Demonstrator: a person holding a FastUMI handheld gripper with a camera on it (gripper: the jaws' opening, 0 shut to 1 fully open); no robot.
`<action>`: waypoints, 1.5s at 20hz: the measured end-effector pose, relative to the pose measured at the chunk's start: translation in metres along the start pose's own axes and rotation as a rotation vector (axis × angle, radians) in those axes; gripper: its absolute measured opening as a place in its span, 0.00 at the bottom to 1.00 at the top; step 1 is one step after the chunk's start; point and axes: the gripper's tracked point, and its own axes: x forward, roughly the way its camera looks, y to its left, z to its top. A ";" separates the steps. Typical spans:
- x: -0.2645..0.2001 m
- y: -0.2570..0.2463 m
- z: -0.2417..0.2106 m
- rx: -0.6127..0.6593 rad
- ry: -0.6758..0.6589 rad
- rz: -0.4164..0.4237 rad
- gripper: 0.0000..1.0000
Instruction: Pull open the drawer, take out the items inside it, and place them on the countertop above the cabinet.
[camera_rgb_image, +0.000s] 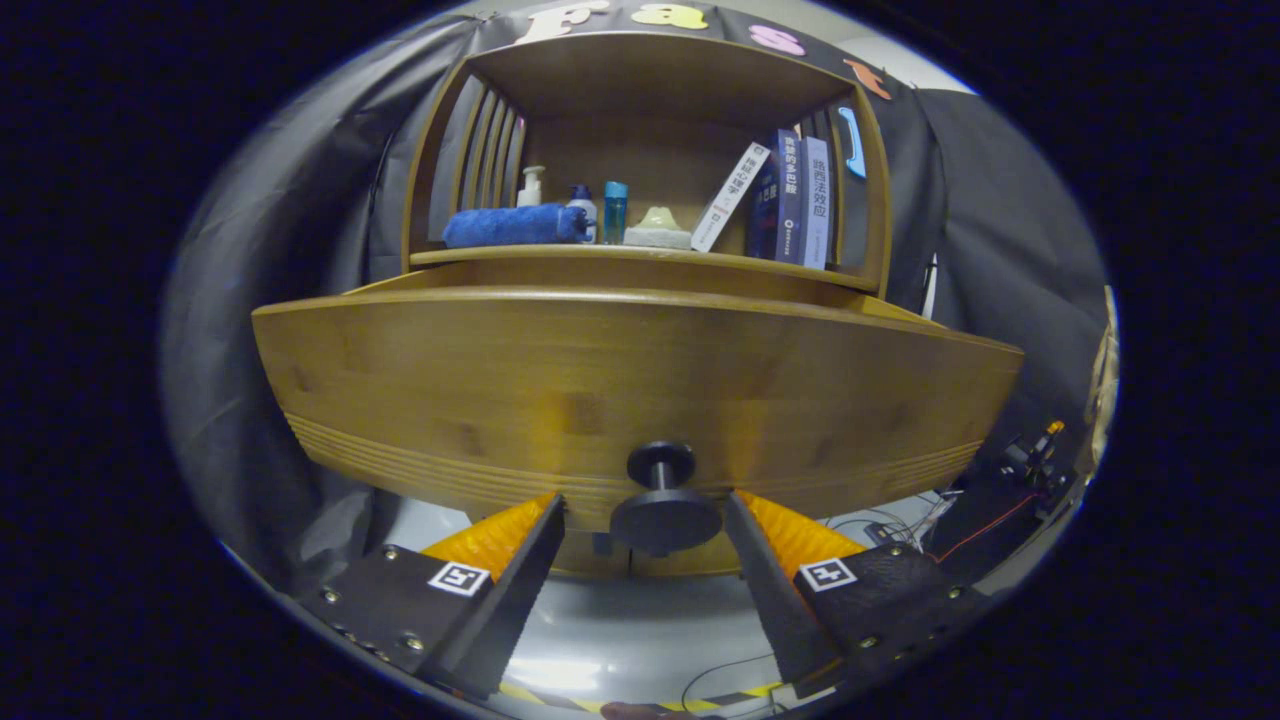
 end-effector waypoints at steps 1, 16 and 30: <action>0.001 0.000 0.001 0.006 0.002 0.006 0.97; -0.013 0.000 0.045 0.000 -0.103 0.055 0.97; 0.023 0.012 0.059 -0.004 -0.061 0.006 0.99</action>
